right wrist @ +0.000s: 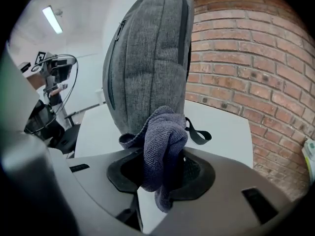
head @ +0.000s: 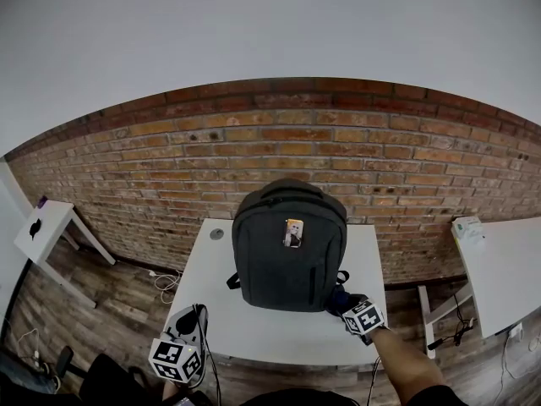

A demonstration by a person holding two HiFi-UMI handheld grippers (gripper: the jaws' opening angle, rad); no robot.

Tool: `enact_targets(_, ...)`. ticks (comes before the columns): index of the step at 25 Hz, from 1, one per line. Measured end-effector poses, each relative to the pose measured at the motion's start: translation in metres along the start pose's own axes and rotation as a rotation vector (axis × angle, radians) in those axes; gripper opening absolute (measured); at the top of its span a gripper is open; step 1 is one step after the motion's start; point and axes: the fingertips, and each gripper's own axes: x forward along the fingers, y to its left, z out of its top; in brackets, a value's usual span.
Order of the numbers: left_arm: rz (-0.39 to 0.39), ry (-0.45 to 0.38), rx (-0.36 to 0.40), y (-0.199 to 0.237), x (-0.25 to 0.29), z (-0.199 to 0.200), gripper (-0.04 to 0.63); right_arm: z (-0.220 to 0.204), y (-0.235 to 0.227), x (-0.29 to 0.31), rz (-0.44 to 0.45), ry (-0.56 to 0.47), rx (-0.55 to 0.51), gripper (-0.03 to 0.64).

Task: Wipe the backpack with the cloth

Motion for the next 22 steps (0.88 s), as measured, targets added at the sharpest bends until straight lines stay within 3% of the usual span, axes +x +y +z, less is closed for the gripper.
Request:
enact_targets(8, -0.017, -0.005, -0.002, 0.001, 0.0, -0.003, -0.003, 0.026, 0.012, -0.015, 0.007, -0.055, -0.037, 0.117)
enact_targets(22, -0.13, -0.044, 0.0, -0.002, 0.028, 0.006, -0.005, 0.181, 0.035, -0.11, -0.057, -0.409, -0.142, 0.117)
